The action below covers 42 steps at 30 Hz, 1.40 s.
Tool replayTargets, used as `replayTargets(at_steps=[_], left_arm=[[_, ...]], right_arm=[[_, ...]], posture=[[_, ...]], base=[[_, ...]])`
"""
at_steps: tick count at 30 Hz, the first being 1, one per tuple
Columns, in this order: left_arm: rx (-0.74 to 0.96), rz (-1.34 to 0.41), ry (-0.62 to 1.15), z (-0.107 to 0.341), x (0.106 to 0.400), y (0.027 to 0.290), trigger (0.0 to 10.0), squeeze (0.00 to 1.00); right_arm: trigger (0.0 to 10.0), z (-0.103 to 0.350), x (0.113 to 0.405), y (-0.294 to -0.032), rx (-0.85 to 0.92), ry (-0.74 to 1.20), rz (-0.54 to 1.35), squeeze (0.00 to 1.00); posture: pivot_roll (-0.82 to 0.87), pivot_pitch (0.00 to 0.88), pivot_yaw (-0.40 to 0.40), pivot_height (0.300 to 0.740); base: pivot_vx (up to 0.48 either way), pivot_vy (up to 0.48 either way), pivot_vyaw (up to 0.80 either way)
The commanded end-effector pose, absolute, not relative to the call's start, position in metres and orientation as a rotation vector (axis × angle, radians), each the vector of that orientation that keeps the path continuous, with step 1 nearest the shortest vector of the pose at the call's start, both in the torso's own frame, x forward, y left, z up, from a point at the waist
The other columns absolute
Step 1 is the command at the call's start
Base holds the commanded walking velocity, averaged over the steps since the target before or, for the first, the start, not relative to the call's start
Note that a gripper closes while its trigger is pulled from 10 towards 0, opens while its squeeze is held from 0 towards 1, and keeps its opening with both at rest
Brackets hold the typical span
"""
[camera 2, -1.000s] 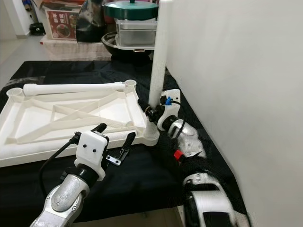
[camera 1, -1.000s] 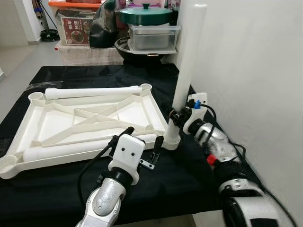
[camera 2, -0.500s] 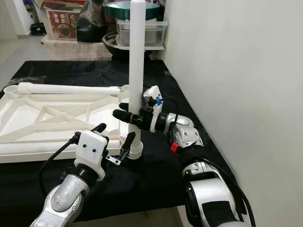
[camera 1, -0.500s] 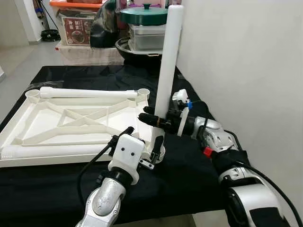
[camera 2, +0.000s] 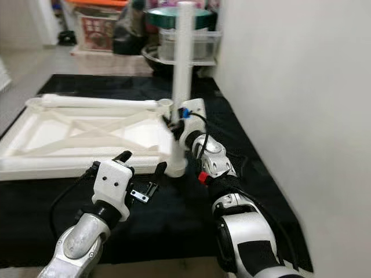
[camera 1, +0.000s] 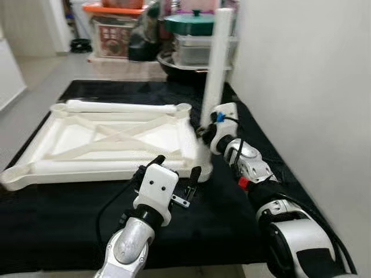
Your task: Building children table
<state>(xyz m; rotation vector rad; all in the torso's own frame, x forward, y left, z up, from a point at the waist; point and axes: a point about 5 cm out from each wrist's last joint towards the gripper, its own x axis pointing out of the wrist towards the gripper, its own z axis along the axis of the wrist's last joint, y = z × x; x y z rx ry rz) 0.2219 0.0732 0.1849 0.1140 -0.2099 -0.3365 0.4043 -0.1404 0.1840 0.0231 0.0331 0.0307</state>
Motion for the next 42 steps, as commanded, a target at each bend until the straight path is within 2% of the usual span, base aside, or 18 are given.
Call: replayTargets(at_steps=[1, 4, 7, 8, 10, 11, 15, 16, 18, 20, 24, 27, 28, 29, 34, 40, 41, 42], left_arm=[[0.116, -0.335, -0.2, 0.183, 0.223, 0.073, 10.0, 0.0], [0.117, -0.334, -0.201, 0.183, 0.223, 0.073, 10.0, 0.0], [0.118, -0.333, -0.202, 0.183, 0.223, 0.073, 10.0, 0.0], [0.118, -0.334, -0.201, 0.182, 0.223, 0.073, 10.0, 0.0], [0.117, -0.335, -0.201, 0.182, 0.223, 0.072, 10.0, 0.0], [0.118, -0.337, -0.202, 0.182, 0.223, 0.072, 10.0, 0.0], [0.117, -0.335, -0.202, 0.182, 0.223, 0.072, 10.0, 0.0], [0.118, -0.334, -0.202, 0.181, 0.223, 0.073, 10.0, 0.0], [0.118, -0.332, -0.202, 0.181, 0.223, 0.073, 10.0, 0.0], [0.117, -0.331, -0.202, 0.181, 0.223, 0.073, 10.0, 0.0], [0.117, -0.331, -0.202, 0.181, 0.223, 0.073, 10.0, 0.0], [0.118, -0.334, -0.203, 0.181, 0.223, 0.073, 10.0, 0.0], [0.118, -0.334, -0.203, 0.181, 0.223, 0.073, 10.0, 0.0], [0.118, -0.333, -0.203, 0.181, 0.223, 0.073, 10.0, 0.0], [0.121, -0.331, -0.203, 0.181, 0.224, 0.073, 10.0, 0.0], [0.121, -0.331, -0.203, 0.182, 0.224, 0.074, 10.0, 0.0], [0.122, -0.33, -0.202, 0.181, 0.224, 0.074, 10.0, 0.0], [0.123, -0.33, -0.202, 0.181, 0.224, 0.074, 10.0, 0.0]], right_arm=[[0.0, 0.157, 0.394, -0.177, -0.003, 0.161, -0.25, 0.0], [0.0, 0.153, 0.389, -0.182, 0.014, 0.17, -0.341, 0.0], [0.0, 0.151, 0.385, -0.171, 0.096, 0.171, -0.382, 0.0], [10.0, 0.154, 0.387, -0.157, 0.15, 0.143, -0.313, 0.0], [10.0, 0.156, 0.388, -0.146, 0.183, 0.122, -0.275, 0.0], [10.0, 0.162, 0.389, -0.138, 0.184, 0.077, -0.223, 1.0], [10.0, 0.172, 0.39, -0.129, 0.146, -0.024, -0.155, 1.0], [10.0, 0.174, 0.39, -0.126, 0.163, -0.049, -0.103, 0.0], [10.0, 0.176, 0.391, -0.124, 0.166, -0.066, -0.048, 0.0], [10.0, 0.179, 0.39, -0.119, 0.191, -0.084, 0.125, 0.0], [10.0, 0.179, 0.39, -0.118, 0.203, -0.084, 0.184, 0.0], [10.0, 0.18, 0.387, -0.116, 0.203, -0.064, 0.54, 0.0], [10.0, 0.18, 0.387, -0.116, 0.203, -0.064, 0.54, 0.0], [10.0, 0.182, 0.385, -0.117, 0.184, -0.048, 0.671, 0.0], [10.0, 0.186, 0.379, -0.117, 0.126, -0.005, 0.912, 0.0], [10.0, 0.185, 0.378, -0.113, 0.092, 0.002, 0.962, 0.0], [6.6, 0.184, 0.379, -0.112, 0.073, 0.004, 0.94, 0.0], [6.6, 0.183, 0.381, -0.111, 0.059, 0.005, 0.923, 0.0]], posture=[[0.13, 0.0, -0.082, 0.74], [0.13, 0.0, -0.083, 0.74], [0.12, 0.0, -0.081, 0.74], [0.12, 0.0, -0.079, 0.74], [0.12, 0.0, -0.079, 0.74], [0.12, 0.0, -0.079, 0.74], [0.12, 0.0, -0.082, 0.74], [0.12, 0.0, -0.076, 0.74], [0.12, 0.0, -0.077, 0.74], [0.12, 0.0, -0.075, 0.74], [0.12, 0.0, -0.075, 0.74], [0.12, 0.0, -0.075, 0.74], [0.12, 0.0, -0.075, 0.74], [0.12, 0.0, -0.076, 0.74], [0.12, 0.0, -0.084, 0.74], [0.13, 0.0, -0.086, 0.74], [0.13, 0.0, -0.085, 0.74], [0.13, 0.0, -0.085, 0.74]], base=[[0.0, 0.0, 0.0], [0.0, 0.0, 0.0], [0.0, 0.0, 0.0], [0.0, 0.0, 0.0], [0.0, 0.0, 0.0], [0.0, 0.0, 0.0], [0.0, 0.0, 0.0], [0.0, 0.0, 0.0], [0.0, 0.0, 0.0], [0.0, 0.0, 0.0], [0.0, 0.0, 0.0], [0.0, 0.0, 0.0], [0.0, 0.0, 0.0], [0.0, 0.0, 0.0], [0.0, 0.0, 0.0], [0.0, 0.0, 0.0], [0.0, 0.0, 0.0], [0.0, 0.0, 0.0]])
